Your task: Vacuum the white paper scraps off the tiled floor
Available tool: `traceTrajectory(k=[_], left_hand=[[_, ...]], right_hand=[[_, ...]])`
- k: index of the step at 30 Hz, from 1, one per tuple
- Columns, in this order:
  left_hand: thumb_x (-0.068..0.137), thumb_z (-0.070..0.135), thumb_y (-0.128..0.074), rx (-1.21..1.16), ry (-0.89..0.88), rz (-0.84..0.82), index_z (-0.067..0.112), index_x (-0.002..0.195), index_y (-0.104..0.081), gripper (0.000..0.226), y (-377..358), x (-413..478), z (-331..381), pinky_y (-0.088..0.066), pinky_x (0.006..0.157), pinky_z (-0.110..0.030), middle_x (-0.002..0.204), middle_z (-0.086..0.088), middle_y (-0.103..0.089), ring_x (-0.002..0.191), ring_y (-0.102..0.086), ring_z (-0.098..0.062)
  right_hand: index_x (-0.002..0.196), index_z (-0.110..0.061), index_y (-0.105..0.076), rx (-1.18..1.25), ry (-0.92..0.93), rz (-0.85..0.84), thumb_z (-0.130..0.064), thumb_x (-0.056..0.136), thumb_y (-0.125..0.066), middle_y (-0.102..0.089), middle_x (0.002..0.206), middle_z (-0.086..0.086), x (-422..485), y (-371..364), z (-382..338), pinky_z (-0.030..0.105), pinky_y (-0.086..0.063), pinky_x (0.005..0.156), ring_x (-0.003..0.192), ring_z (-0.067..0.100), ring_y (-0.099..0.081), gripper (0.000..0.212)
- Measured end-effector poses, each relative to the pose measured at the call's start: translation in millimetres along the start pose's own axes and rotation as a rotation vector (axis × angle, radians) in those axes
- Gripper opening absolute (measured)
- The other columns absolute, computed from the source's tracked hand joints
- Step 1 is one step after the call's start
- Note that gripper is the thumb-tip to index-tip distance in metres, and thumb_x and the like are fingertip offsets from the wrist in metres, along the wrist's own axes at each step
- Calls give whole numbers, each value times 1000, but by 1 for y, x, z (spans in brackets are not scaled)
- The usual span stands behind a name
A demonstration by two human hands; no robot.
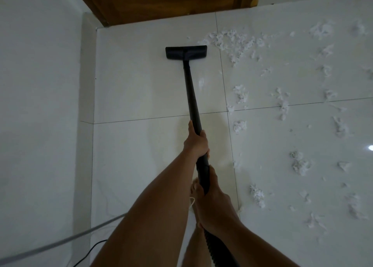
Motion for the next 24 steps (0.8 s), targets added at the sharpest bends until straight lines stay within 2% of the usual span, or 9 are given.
traceTrajectory(k=[3,5,13,17,24], left_hand=[[110,37,-34,1,-8,6,43,161,8,66,6,12,10,-54,52,-31,96,-18,-69,52,-59,-17],[110,37,-34,2,-12,11,43,161,8,66,9,19,18,-52,49,-29,90,-16,-67,51,-58,-16],[110,38,-33,17,-18,15,45,160,10,66,22,42,44,-52,50,-30,83,-13,-64,48,-57,-16],[110,38,-34,28,-18,15,45,160,9,66,23,44,48,-52,50,-30,84,-13,-64,49,-57,-16],[110,37,-34,31,-5,14,43,161,9,66,19,25,42,-54,52,-31,85,-14,-65,51,-58,-17]], right_hand=[[159,-47,1,0,-4,0,-40,108,-38,-62,128,10,13,2,-9,48,-60,90,107,30,-68,64],[159,-47,1,4,-7,3,-39,108,-38,-64,121,10,21,4,-15,46,-62,85,99,27,-70,65],[158,-50,6,27,-32,-21,-43,108,-38,-69,97,8,47,10,-36,42,-64,71,75,21,-71,66],[158,-49,6,28,-34,-29,-43,108,-38,-71,97,10,49,12,-41,47,-64,75,78,25,-73,67],[159,-47,4,35,-26,-43,-40,109,-38,-72,103,13,29,16,-35,45,-65,74,82,29,-74,66]])
Point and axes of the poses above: each hand's wrist, its own x-axis towards the middle knuckle, its own y-axis out of the back of the hand, z = x × y, the point moved 7 cm from there along x, towards the middle knuckle
